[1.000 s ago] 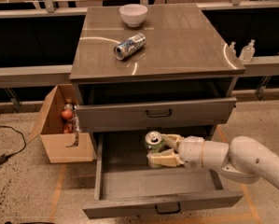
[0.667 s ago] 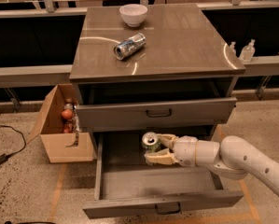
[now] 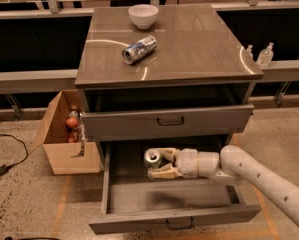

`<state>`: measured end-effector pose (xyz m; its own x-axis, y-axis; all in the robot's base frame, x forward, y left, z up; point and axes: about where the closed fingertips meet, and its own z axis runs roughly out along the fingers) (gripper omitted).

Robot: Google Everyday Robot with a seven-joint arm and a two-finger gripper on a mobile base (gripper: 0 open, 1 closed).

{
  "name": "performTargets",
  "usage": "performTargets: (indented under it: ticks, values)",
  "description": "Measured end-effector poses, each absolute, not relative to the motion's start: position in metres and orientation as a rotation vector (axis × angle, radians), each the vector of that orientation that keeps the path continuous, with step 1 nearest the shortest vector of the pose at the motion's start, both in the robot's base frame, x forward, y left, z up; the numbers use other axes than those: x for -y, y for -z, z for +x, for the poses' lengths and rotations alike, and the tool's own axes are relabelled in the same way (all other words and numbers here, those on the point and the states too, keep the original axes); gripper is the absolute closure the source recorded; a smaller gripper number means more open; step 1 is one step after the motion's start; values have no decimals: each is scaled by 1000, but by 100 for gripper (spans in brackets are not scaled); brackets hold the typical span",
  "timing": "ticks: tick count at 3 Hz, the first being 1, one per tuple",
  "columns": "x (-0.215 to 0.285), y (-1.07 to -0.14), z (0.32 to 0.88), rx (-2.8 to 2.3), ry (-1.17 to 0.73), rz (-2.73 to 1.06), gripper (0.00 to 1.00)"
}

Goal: Place green can into middle drawer

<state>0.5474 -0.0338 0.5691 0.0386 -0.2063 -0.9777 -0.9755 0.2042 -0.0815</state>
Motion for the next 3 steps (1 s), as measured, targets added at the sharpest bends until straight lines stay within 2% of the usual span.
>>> performTargets:
  ticks: [3]
  values:
    - [9,-507,549,-1335,-979,-1331,100]
